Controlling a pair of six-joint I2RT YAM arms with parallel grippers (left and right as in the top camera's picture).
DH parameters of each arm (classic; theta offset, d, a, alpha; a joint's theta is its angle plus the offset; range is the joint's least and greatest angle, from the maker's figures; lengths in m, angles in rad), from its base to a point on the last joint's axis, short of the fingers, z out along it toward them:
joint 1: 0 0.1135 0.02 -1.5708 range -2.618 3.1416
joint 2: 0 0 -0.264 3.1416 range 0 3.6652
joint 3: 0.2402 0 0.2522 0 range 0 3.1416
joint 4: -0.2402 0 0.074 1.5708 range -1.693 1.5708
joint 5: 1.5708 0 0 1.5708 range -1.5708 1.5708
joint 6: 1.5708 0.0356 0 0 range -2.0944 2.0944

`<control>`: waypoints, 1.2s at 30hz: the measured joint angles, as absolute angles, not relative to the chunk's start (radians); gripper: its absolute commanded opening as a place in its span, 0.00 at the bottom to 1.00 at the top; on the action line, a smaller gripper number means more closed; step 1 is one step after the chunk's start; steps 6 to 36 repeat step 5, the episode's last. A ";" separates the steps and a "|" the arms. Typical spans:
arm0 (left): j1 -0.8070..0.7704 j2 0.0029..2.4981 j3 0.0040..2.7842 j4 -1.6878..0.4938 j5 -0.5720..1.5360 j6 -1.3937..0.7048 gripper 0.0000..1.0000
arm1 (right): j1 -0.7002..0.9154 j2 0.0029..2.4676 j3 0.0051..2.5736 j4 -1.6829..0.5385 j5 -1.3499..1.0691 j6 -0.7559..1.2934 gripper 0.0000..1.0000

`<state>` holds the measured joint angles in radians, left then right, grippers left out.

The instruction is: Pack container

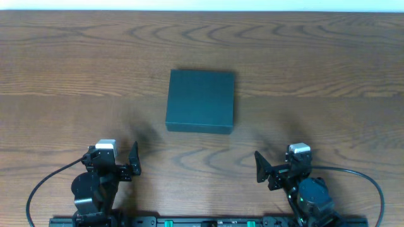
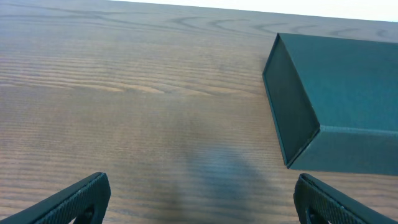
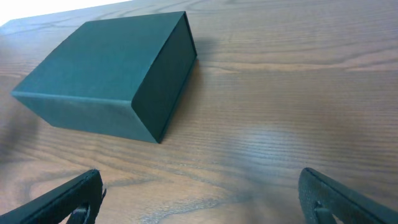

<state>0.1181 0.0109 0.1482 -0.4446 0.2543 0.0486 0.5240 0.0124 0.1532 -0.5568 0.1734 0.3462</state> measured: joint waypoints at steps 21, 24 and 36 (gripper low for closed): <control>0.118 0.011 0.148 -0.445 0.254 0.049 0.95 | 0.524 0.012 0.153 -0.557 0.173 0.346 0.99; 0.118 0.011 0.148 -0.445 0.254 0.049 0.95 | 0.524 0.012 0.153 -0.557 0.173 0.346 0.99; 0.118 0.011 0.148 -0.445 0.254 0.049 0.95 | 0.524 0.012 0.153 -0.557 0.173 0.346 0.99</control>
